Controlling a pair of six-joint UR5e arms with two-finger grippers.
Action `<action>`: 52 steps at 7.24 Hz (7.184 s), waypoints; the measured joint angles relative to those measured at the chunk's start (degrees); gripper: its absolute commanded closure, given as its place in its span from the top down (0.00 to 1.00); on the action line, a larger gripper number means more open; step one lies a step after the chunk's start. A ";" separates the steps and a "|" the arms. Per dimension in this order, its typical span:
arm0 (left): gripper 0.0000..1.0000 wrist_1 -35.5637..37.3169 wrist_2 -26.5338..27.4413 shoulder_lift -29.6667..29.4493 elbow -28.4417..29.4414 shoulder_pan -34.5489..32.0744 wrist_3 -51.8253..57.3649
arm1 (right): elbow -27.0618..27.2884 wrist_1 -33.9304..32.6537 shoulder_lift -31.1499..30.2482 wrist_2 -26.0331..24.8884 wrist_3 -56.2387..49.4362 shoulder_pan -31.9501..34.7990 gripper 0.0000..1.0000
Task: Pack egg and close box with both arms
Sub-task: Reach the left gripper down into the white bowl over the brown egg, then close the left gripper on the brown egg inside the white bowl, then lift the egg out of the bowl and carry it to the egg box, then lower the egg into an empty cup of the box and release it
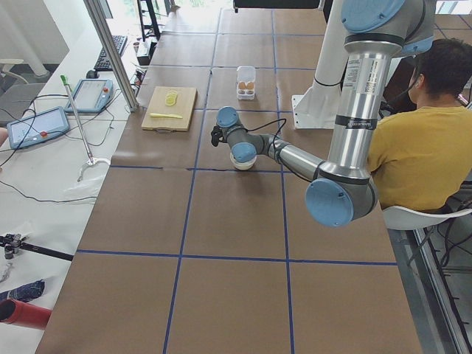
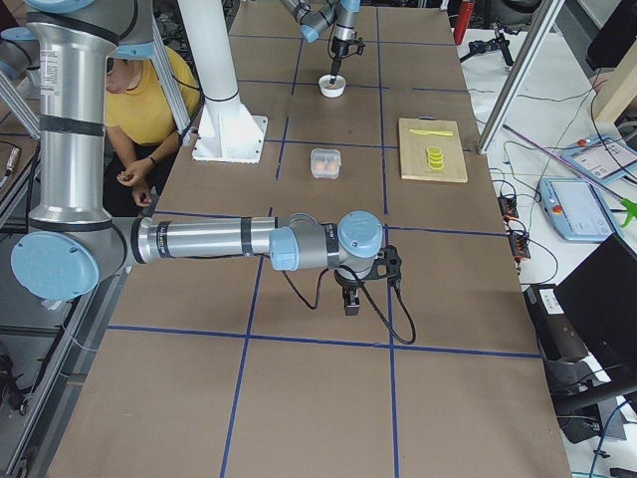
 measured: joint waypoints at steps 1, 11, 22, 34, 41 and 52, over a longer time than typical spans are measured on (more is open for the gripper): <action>0.70 0.00 -0.01 -0.16 0.27 0.19 0.00 | 0.00 0.00 0.00 0.01 0.00 0.00 1.00; 0.64 0.00 -0.02 -1.63 2.71 1.72 0.11 | -0.17 -0.01 0.00 -0.01 0.00 -0.09 1.00; 0.00 0.15 1.02 -2.04 3.45 2.02 0.05 | -0.36 -0.01 0.00 -0.01 0.08 -0.09 1.00; 0.00 11.32 5.28 -23.07 2.27 7.37 -6.77 | 0.06 0.08 0.26 0.47 0.09 -0.09 1.00; 0.00 3.31 17.40 -42.13 20.70 17.68 -14.18 | 0.07 0.05 0.26 1.46 0.09 -0.24 1.00; 0.95 2.40 20.15 -43.57 21.26 18.24 -14.98 | -0.09 0.08 0.24 1.57 0.09 -0.35 1.00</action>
